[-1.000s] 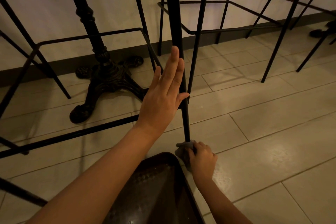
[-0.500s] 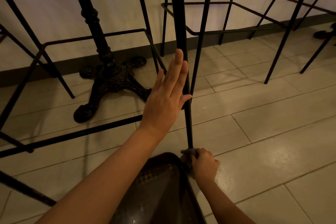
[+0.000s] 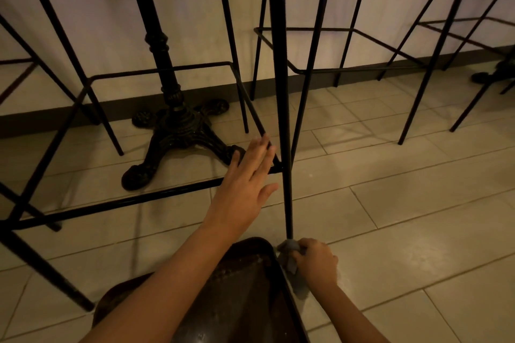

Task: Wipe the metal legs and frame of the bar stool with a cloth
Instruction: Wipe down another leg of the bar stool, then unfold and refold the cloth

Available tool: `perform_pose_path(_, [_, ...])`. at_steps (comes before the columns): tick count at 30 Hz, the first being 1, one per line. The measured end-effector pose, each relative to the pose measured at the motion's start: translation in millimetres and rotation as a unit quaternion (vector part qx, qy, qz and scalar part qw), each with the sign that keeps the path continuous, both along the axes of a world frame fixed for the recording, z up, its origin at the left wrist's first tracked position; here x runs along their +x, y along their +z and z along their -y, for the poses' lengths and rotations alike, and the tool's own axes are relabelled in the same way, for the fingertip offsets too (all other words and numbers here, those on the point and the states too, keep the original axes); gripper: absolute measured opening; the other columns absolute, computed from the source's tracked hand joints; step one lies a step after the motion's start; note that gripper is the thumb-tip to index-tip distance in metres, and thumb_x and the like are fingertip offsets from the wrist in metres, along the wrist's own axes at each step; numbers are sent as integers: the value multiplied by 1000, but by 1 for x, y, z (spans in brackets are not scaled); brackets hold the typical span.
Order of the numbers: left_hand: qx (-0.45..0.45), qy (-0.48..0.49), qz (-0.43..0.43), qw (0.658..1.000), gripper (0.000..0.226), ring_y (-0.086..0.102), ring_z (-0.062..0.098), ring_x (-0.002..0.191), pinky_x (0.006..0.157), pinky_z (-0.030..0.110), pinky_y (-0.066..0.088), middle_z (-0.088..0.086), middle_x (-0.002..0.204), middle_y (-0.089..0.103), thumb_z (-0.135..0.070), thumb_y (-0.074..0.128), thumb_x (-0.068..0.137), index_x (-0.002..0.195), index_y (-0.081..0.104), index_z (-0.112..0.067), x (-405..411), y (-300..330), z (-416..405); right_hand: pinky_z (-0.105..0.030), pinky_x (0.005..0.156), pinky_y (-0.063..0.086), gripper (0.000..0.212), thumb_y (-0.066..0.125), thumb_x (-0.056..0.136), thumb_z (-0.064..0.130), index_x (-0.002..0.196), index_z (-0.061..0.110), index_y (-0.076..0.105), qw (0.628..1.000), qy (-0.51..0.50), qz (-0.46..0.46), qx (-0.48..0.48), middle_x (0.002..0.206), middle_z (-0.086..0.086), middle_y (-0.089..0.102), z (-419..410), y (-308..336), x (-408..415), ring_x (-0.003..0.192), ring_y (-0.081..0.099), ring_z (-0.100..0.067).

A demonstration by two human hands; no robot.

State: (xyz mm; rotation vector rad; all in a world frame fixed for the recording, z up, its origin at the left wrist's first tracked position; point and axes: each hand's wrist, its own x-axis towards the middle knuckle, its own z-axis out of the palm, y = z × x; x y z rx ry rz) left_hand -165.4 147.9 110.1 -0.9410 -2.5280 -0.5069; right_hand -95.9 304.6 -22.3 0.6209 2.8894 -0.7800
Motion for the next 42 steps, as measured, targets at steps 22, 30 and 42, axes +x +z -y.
perform_pose_path(22, [239,105,376,889,48,63,18,84,77,35,54,4,83,64,-58,39,85,86,63,-16,48,51,12,-19,94,40,50,65,82,18,128,24,47,928,185,-278,-166,111,17,49,40,172,7,107,46,0])
perform_pose_path(30, [325,49,353,876,28,63,21,81,66,34,54,9,83,65,-36,55,88,90,66,-11,62,102,34,-14,82,46,64,69,79,20,134,28,39,908,217,-297,-201,114,15,48,53,216,14,104,50,-1])
perform_pose_path(42, [479,28,318,818,13,63,17,94,79,33,55,4,99,66,-30,49,92,92,62,-29,83,152,65,-36,89,51,42,56,81,46,118,26,57,876,200,-155,-411,111,6,63,52,254,25,104,59,-10])
